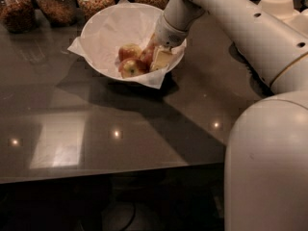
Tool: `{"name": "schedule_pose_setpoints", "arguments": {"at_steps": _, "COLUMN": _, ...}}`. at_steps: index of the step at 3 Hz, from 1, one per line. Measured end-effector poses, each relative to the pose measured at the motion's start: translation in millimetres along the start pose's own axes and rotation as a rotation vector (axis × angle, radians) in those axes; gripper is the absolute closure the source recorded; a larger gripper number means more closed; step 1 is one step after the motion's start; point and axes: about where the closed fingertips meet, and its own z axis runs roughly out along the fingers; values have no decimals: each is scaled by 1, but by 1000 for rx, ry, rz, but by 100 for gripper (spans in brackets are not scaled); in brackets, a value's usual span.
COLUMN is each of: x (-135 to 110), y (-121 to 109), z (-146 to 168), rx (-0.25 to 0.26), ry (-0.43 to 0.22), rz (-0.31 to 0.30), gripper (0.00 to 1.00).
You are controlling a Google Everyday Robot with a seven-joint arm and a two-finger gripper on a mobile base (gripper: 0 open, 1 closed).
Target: Pick apple from white bowl
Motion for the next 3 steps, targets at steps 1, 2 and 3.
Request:
{"name": "schedule_pose_setpoints", "arguments": {"at_steps": 1, "x": -5, "y": -2, "z": -4, "rx": 5, "ry": -2, "rz": -9, "gripper": 80}}
{"name": "schedule_pose_setpoints", "arguments": {"at_steps": 2, "x": -19, "y": -6, "z": -20, "rx": 20, "ry": -2, "rz": -35, "gripper": 100}}
{"name": "schedule_pose_setpoints", "arguments": {"at_steps": 3, "x": -32, "y": -9, "z": -41, "rx": 40, "ry": -2, "rz": -63, "gripper": 100}}
